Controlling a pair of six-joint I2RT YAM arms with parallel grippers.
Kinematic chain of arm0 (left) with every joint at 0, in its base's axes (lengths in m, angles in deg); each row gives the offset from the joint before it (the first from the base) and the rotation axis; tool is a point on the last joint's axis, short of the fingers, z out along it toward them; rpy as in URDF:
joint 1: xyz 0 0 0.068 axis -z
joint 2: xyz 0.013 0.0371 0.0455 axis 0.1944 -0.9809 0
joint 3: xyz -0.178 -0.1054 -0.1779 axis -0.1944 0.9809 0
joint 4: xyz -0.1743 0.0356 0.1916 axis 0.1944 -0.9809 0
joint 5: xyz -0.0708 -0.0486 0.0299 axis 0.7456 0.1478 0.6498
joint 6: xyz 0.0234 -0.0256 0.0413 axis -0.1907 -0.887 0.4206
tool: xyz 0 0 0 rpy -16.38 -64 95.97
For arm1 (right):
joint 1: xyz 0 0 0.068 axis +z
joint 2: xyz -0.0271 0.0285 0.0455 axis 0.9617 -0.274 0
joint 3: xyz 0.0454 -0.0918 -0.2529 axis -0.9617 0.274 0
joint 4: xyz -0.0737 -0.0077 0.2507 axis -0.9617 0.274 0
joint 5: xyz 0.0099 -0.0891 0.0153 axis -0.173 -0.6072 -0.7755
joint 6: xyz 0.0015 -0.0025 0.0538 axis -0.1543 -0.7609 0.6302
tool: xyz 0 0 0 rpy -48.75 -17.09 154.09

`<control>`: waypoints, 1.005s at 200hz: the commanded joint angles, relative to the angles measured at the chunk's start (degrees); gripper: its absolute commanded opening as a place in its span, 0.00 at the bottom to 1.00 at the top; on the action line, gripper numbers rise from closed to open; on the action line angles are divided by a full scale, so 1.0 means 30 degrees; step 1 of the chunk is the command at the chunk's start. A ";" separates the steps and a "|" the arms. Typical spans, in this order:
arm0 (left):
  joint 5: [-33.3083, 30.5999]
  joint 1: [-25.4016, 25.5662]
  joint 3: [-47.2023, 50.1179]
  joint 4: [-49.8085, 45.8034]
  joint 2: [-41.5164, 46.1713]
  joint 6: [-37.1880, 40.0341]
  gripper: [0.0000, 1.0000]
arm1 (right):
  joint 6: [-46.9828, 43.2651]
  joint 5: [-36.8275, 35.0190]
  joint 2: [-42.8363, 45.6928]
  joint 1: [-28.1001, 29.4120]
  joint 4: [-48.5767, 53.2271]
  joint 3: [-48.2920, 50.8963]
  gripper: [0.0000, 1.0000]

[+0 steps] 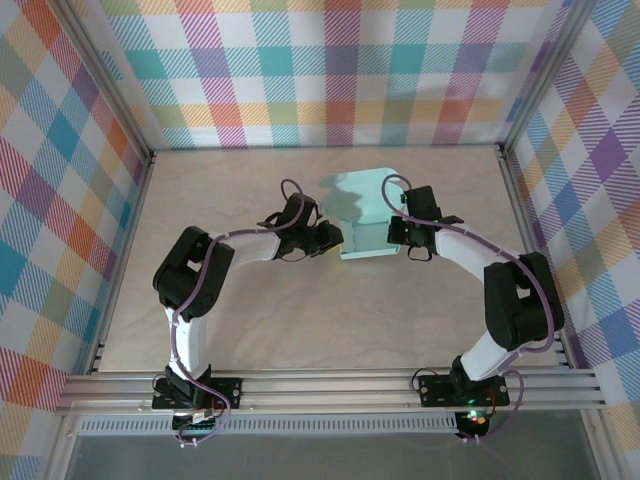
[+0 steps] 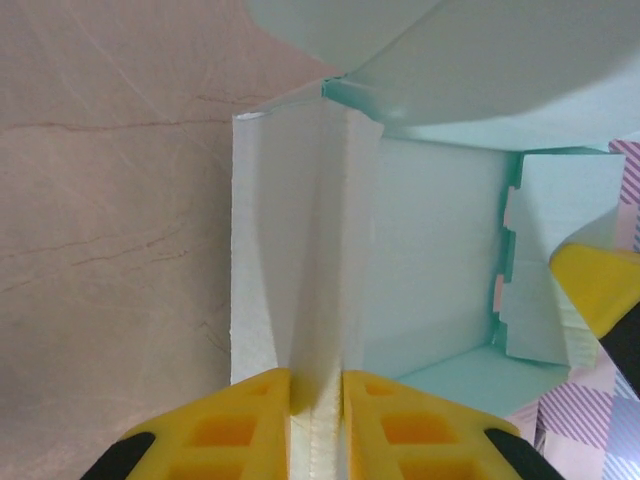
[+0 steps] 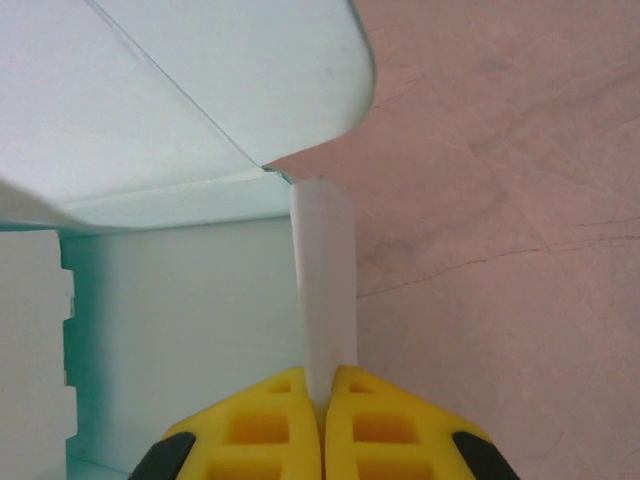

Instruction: Fold the paper box

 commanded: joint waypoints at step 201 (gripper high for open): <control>-1.1579 0.3755 -0.6292 -1.1290 -0.2765 0.5322 0.18 | 0.2976 0.3786 -0.0269 0.0322 -0.2832 0.1068 0.00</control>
